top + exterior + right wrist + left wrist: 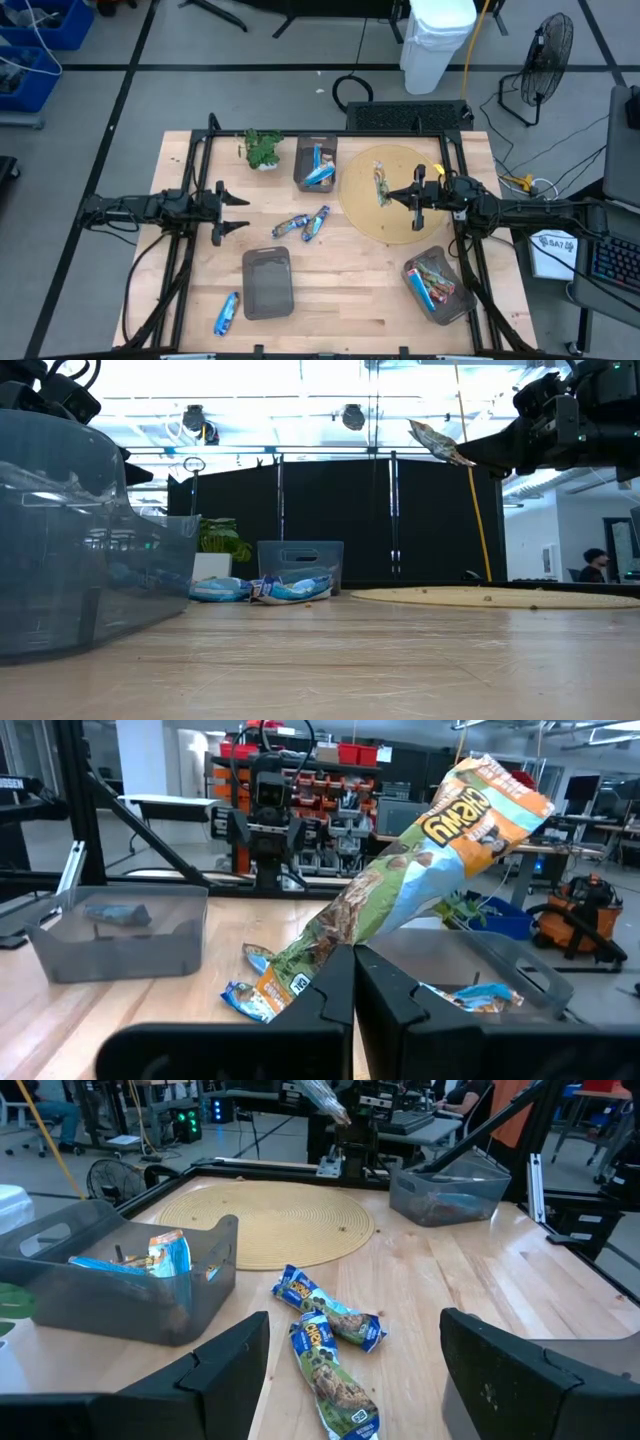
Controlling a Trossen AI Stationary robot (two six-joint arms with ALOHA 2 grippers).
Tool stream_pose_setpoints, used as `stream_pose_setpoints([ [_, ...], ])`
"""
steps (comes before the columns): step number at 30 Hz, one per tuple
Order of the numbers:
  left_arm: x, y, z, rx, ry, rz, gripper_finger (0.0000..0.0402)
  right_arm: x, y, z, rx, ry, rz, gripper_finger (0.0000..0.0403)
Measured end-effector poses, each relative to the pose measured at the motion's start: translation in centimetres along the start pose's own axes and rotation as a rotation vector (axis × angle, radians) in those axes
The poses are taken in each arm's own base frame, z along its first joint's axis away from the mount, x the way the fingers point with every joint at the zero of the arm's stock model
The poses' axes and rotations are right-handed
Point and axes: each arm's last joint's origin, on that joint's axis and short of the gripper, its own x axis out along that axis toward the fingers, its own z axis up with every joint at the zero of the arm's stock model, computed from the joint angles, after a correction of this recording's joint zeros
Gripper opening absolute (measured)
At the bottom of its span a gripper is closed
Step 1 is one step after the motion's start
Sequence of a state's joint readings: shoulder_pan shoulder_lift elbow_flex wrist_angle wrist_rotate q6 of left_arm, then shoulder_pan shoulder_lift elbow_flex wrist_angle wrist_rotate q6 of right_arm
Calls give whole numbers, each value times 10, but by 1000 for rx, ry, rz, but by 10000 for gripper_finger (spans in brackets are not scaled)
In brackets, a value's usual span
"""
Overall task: Pick and place Granola Bars by type
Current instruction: Put the yellow granola bar into the top black bin
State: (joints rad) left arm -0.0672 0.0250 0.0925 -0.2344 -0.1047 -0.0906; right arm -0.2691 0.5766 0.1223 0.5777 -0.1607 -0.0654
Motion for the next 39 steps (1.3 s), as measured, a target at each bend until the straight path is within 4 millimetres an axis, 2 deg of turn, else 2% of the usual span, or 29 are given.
stream_pose_setpoints([
  [10,0,0,5,65,-55,-2,296,0,0,0,27,3,2,0],
  [27,-7,-3,35,-45,-368,-35,296,0,0,-4,26,43,4,0],
  [35,-5,-2,32,-51,-337,-31,296,0,0,-4,27,45,5,0],
  [39,-3,-1,31,-107,-316,26,296,0,0,-4,34,45,5,0],
])
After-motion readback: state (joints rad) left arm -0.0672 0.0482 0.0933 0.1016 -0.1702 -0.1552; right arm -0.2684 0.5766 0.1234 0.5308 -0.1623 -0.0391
